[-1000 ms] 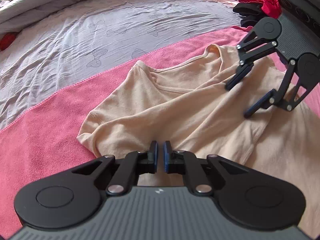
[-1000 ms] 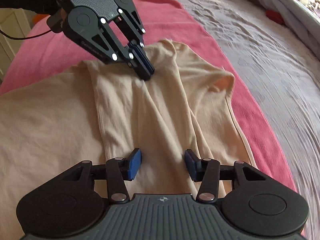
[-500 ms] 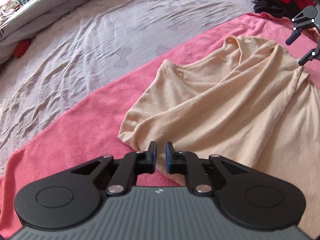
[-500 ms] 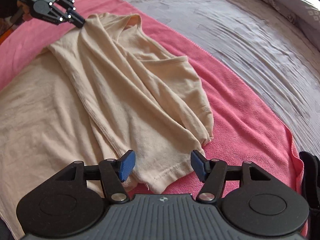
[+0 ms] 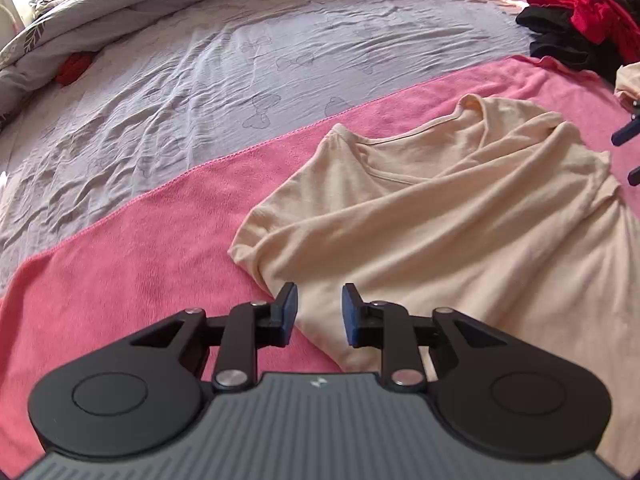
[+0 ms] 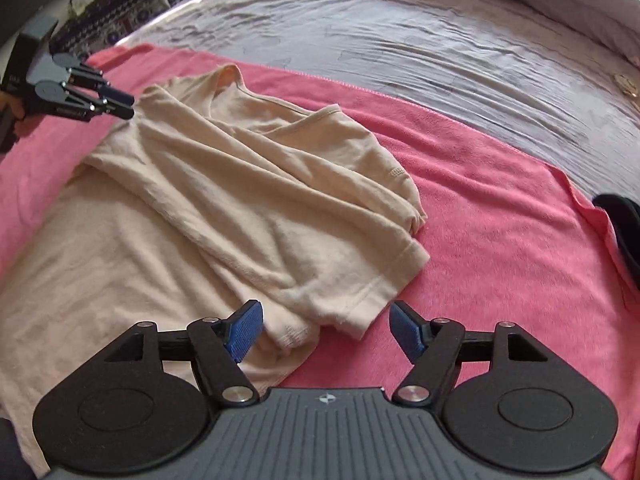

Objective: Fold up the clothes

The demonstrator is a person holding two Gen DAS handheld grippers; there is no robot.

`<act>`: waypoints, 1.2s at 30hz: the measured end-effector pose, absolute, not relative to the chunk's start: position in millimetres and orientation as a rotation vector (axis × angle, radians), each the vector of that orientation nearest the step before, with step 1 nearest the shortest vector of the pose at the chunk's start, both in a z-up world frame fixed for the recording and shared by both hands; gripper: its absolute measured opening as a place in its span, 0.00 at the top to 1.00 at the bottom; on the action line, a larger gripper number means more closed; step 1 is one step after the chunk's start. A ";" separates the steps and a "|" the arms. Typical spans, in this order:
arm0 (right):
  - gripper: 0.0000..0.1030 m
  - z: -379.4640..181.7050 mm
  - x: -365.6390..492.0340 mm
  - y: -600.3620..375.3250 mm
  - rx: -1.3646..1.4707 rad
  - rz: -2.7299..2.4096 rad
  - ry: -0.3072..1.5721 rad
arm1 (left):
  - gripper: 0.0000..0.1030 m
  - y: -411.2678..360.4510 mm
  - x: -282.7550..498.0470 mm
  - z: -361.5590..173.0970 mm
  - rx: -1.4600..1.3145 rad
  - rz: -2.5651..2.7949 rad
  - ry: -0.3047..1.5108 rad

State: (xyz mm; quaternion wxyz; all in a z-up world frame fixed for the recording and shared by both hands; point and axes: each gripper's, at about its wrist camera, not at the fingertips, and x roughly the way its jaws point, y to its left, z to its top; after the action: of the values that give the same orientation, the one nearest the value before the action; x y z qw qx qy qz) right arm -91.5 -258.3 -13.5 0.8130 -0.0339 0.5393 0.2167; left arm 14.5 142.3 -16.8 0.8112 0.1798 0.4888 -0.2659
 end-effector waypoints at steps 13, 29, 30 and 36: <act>0.31 -0.7 -281.3 -250.4 0.235 0.262 1.365 | 0.45 217.2 -171.7 15.5 -0.158 -0.464 1.376; 0.52 -37.7 -344.3 -242.6 0.313 0.186 1.328 | 0.42 250.7 -260.5 -45.9 -0.266 -0.445 1.434; 0.52 -39.3 -345.7 -240.5 0.311 0.178 1.328 | 0.39 252.5 -260.6 -48.8 -0.271 -0.461 1.441; 0.87 -43.8 -347.1 -239.6 0.336 0.147 1.344 | 0.58 249.5 -257.8 -49.4 -0.216 -0.526 1.439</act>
State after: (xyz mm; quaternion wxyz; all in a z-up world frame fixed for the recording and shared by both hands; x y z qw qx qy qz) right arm -347.2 -239.6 -43.8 0.7671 0.1549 0.6188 0.0678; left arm -257.8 249.5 -49.4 0.7155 -0.0975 0.6497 -0.2376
